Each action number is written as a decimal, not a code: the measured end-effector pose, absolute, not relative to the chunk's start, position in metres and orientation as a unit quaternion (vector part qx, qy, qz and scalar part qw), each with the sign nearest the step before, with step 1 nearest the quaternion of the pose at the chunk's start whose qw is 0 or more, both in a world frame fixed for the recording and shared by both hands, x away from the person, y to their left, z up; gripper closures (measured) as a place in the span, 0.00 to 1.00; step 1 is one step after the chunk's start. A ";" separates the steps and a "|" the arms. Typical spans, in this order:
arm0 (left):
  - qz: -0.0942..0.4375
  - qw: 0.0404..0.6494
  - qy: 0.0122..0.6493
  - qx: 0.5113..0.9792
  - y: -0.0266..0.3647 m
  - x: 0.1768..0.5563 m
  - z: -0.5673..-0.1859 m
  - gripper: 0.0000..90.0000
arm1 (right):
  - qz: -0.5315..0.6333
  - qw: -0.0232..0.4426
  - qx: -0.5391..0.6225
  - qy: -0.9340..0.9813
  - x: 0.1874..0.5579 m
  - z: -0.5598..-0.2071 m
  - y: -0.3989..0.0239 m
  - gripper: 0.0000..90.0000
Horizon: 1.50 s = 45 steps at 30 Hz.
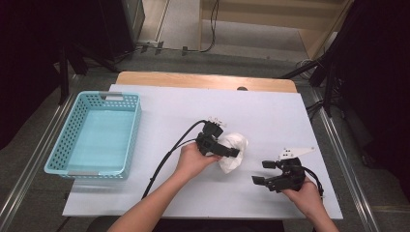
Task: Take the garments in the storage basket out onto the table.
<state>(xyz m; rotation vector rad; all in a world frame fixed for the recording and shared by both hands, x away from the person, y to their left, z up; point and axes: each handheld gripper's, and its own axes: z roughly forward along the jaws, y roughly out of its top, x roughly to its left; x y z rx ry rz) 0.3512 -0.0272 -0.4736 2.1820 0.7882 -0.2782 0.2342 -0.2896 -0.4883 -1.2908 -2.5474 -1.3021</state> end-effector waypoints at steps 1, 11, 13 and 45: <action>-0.104 0.394 0.307 0.860 -0.028 0.351 -0.475 0.41 | -0.415 0.000 -0.411 -0.812 0.234 -0.488 -0.290 0.16; -0.085 0.382 0.297 0.871 -0.035 0.353 -0.493 0.37 | -0.413 0.003 -0.411 -0.813 0.235 -0.488 -0.289 0.16; -0.087 0.382 0.299 0.870 -0.034 0.356 -0.495 0.35 | -0.414 0.003 -0.411 -0.812 0.235 -0.489 -0.289 0.16; -0.090 0.419 0.289 0.856 0.004 0.356 -0.441 0.16 | -0.420 -0.020 -0.407 -0.811 0.239 -0.485 -0.273 0.16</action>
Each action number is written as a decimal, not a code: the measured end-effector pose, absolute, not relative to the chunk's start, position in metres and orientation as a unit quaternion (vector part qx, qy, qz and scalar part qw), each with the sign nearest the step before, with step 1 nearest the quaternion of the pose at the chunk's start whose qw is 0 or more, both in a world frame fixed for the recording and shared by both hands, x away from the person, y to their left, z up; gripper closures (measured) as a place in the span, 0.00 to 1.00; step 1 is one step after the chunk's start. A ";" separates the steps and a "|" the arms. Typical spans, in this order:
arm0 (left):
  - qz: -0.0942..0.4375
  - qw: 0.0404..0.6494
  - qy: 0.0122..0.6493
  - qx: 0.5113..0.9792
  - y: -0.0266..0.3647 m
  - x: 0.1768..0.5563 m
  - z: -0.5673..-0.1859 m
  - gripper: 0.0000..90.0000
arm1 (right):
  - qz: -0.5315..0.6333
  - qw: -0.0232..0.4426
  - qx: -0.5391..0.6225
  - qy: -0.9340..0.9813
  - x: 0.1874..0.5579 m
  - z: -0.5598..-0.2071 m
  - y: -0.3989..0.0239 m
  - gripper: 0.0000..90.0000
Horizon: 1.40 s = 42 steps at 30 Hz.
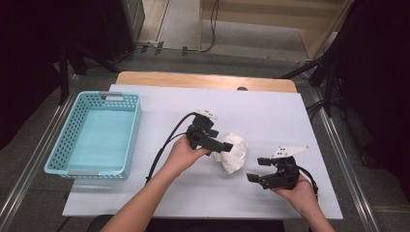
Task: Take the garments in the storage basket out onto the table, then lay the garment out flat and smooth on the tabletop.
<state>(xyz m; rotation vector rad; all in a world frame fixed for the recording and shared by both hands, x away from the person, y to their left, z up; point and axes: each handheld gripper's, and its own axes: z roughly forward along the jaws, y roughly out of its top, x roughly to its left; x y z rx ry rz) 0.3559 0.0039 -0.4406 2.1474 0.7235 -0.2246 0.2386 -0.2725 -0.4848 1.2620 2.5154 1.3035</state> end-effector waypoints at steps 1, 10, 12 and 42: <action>-0.093 0.421 0.288 0.855 0.006 0.356 -0.440 0.16 | 0.420 0.020 0.407 0.811 0.239 -0.485 -0.273 0.16; -0.083 0.413 0.286 0.861 0.028 0.356 -0.436 0.16 | 0.420 0.016 0.404 0.813 0.243 -0.483 -0.264 0.22; -0.087 0.416 0.288 0.858 0.033 0.357 -0.437 0.16 | 0.421 0.018 0.400 0.814 0.244 -0.482 -0.262 0.22; -0.070 0.433 0.301 0.847 0.065 0.341 -0.447 0.16 | 0.408 0.026 0.402 0.819 0.257 -0.469 -0.247 0.28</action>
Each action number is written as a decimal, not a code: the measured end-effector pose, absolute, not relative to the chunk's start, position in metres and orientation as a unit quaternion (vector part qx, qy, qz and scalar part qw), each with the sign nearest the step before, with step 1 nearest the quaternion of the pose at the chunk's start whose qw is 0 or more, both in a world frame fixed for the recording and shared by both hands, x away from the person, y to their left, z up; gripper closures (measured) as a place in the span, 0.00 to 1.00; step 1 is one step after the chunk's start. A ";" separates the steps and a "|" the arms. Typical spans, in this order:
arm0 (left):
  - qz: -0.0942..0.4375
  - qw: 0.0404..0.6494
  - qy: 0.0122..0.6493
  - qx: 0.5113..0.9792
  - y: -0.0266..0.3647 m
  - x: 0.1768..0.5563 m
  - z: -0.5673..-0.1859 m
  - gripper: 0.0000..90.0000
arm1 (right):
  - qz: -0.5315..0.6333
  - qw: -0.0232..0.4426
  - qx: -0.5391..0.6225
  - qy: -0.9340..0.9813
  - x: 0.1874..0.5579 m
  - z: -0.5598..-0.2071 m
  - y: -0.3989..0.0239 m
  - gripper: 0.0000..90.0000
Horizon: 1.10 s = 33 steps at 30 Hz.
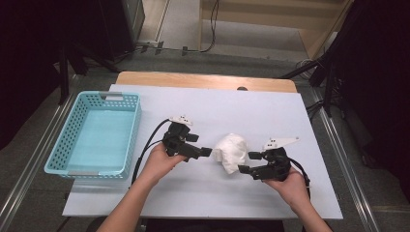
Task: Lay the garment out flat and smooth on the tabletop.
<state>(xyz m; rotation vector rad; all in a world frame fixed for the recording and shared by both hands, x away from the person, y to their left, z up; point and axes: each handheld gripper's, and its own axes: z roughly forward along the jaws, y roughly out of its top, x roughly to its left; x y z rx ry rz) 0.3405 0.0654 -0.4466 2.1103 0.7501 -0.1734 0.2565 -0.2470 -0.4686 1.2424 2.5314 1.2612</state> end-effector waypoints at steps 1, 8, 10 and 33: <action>-0.067 0.430 0.300 0.849 0.066 0.341 -0.447 0.16 | 0.403 0.028 0.402 0.821 0.257 -0.470 -0.246 0.28; -0.068 0.433 0.299 0.847 0.068 0.343 -0.450 0.16 | 0.394 0.025 0.402 0.826 0.264 -0.479 -0.241 0.30; -0.068 0.437 0.302 0.845 0.069 0.343 -0.450 0.16 | 0.395 0.029 0.406 0.824 0.267 -0.482 -0.238 0.32; -0.073 0.432 0.307 0.845 0.072 0.345 -0.452 0.21 | 0.380 0.028 0.414 0.827 0.283 -0.498 -0.232 0.84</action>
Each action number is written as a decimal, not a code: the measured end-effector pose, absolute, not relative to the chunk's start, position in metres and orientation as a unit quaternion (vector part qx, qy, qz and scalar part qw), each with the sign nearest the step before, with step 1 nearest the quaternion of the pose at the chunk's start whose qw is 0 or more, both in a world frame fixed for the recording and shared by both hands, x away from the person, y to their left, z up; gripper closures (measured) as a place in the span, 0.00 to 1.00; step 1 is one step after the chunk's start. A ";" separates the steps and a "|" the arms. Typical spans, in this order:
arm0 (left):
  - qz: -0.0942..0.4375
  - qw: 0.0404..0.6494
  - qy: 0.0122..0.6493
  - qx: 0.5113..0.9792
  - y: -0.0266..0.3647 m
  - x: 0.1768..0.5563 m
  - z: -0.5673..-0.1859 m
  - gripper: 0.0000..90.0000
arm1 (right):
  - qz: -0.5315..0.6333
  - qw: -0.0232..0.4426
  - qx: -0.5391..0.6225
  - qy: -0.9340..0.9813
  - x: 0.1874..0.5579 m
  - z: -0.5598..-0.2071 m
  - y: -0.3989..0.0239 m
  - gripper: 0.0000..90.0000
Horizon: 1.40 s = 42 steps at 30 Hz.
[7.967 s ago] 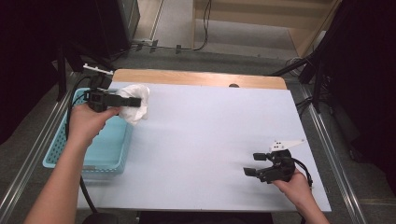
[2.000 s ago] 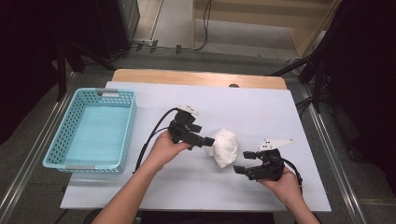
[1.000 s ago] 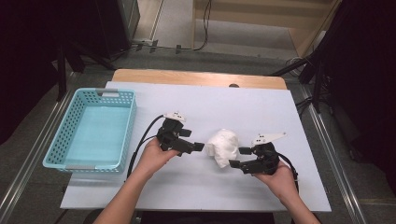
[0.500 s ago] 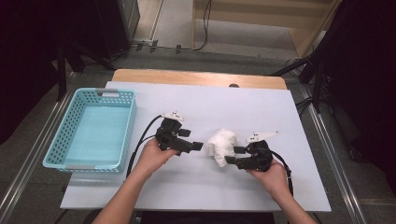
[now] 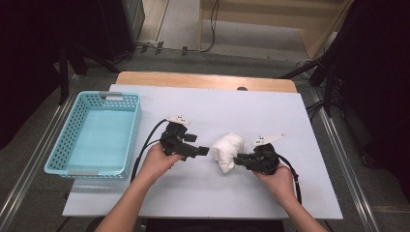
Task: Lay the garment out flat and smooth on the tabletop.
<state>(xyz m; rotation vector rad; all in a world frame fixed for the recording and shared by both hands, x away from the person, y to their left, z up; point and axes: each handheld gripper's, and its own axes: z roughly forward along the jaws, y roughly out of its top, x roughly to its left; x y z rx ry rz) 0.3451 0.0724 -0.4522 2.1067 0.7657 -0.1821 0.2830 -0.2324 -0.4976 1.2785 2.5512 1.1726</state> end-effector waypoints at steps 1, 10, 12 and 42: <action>-0.074 0.431 0.307 0.845 0.072 0.345 -0.452 0.21 | 0.377 0.027 0.412 0.829 0.283 -0.498 -0.232 0.87; -0.069 0.436 0.309 0.843 0.073 0.345 -0.451 0.21 | 0.382 0.019 0.415 0.826 0.283 -0.486 -0.237 0.95; -0.069 0.436 0.309 0.842 0.074 0.345 -0.451 0.21 | 0.386 0.021 0.414 0.824 0.282 -0.479 -0.239 0.95; -0.058 0.437 0.325 0.837 0.086 0.345 -0.451 0.21 | 0.395 0.023 0.400 0.827 0.339 -0.438 -0.211 0.97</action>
